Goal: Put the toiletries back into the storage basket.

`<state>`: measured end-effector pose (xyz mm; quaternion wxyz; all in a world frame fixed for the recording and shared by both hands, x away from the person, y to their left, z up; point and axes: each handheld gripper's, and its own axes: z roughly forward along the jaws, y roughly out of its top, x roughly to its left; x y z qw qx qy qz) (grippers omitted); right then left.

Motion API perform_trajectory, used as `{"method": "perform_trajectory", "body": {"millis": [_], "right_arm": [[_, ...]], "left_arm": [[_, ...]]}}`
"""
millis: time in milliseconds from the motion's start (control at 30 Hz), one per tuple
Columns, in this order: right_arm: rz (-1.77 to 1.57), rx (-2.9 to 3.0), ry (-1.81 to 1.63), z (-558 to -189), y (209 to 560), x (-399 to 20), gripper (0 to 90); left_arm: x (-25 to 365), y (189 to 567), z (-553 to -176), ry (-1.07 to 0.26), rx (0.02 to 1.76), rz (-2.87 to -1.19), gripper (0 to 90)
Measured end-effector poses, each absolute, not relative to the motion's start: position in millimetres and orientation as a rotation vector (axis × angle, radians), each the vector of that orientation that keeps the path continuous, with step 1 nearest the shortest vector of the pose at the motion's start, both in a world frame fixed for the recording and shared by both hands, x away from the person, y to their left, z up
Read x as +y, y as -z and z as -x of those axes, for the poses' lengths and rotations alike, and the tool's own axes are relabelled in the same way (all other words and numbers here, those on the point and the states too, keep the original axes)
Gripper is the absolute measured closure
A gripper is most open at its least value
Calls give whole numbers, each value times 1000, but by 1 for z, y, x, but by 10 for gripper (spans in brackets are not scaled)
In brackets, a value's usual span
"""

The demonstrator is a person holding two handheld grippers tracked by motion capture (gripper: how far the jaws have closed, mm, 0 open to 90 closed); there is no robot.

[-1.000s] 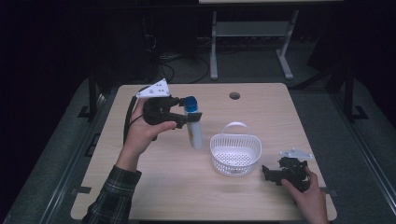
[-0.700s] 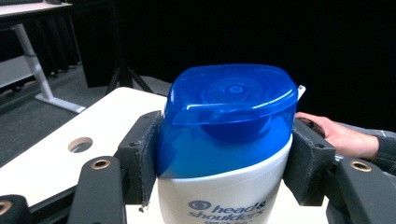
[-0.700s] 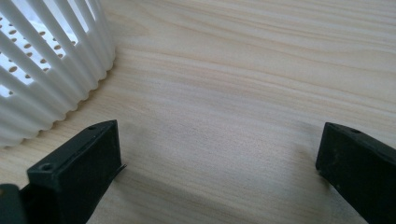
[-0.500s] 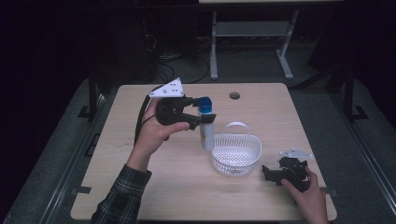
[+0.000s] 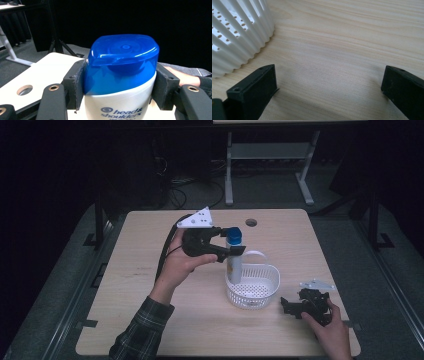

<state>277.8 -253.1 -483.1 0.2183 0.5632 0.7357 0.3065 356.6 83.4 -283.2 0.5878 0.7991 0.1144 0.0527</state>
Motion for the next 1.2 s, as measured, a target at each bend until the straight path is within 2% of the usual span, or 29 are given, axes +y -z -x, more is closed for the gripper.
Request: {"method": "perform_trajectory", "body": {"millis": [1200], "right_arm": [[-1558, 2038, -848, -278, 483, -253, 0]], "left_arm": [[71, 345, -365, -105, 286, -1924, 360]]}}
